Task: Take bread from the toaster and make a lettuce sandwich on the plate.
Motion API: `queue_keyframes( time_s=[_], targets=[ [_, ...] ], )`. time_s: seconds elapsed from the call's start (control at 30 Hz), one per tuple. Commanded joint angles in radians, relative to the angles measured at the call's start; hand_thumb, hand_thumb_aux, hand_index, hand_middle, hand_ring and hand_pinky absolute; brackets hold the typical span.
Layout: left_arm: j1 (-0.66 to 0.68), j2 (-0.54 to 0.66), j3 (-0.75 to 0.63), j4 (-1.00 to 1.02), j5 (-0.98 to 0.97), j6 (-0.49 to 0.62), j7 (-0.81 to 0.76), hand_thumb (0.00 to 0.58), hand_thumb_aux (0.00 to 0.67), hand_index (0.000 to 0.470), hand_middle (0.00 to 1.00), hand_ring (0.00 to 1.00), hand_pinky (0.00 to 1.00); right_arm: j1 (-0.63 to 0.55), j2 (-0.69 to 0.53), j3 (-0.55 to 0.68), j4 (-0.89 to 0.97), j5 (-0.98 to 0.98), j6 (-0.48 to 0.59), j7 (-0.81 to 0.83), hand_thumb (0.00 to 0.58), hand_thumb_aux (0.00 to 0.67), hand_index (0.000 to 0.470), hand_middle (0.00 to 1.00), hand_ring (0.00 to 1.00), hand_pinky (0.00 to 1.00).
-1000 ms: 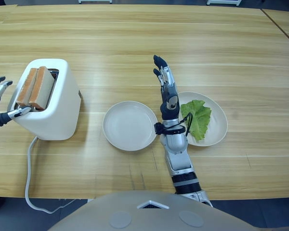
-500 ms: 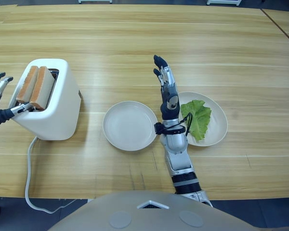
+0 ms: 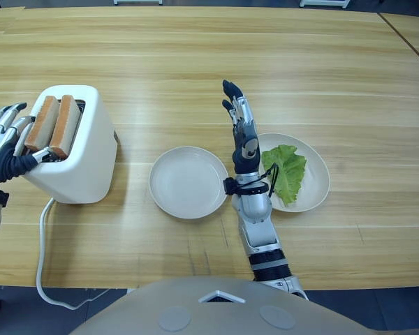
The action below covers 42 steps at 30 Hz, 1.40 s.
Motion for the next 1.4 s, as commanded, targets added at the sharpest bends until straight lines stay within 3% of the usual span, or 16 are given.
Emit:
queue_keyframes(
  time_s=[0.03,0.13,0.17,0.63,1.07,1.23,1.4],
  targets=[
    [-0.002,0.003,-0.013,0.023,0.000,-0.003,-0.005,0.395,0.292,0.205,0.00,0.00,0.00,-0.007,0.004,-0.001,0.012,0.000,0.003,-0.001,0.000,0.000,0.000,0.00,0.00,0.00],
    [-0.008,-0.006,-0.011,0.025,-0.004,-0.013,0.015,0.503,0.426,0.299,0.00,0.00,0.00,-0.008,0.003,0.000,0.017,-0.003,0.002,-0.001,0.000,0.000,0.000,0.00,0.00,0.00],
    [-0.013,-0.011,-0.008,0.023,-0.009,-0.019,0.027,0.580,0.670,0.470,0.00,0.00,0.00,-0.008,0.002,0.000,0.020,-0.004,0.001,-0.001,0.000,0.000,0.000,0.00,0.00,0.00],
    [-0.083,-0.092,0.085,-0.095,-0.137,-0.055,0.126,0.580,0.670,0.470,0.00,0.00,0.00,0.001,0.003,0.008,0.028,-0.011,-0.003,-0.004,0.000,0.000,0.000,0.00,0.00,0.00],
    [-0.172,-0.163,0.117,-0.176,-0.328,-0.046,0.079,0.580,0.670,0.470,0.00,0.00,0.00,0.001,0.013,-0.009,0.018,0.018,0.012,-0.013,0.000,0.000,0.000,0.00,0.00,0.00],
    [-0.296,-0.178,0.068,-0.246,-0.556,0.035,-0.030,0.580,0.670,0.470,0.00,0.00,0.00,-0.008,0.019,-0.046,-0.013,0.110,0.052,-0.003,0.000,0.000,0.000,0.00,0.00,0.00],
    [-0.457,-0.168,-0.084,-0.307,-0.787,0.199,-0.211,0.580,0.670,0.470,0.00,0.00,0.00,-0.022,-0.006,-0.093,-0.068,0.154,0.075,0.009,0.000,0.000,0.000,0.00,0.00,0.00]
  ],
)
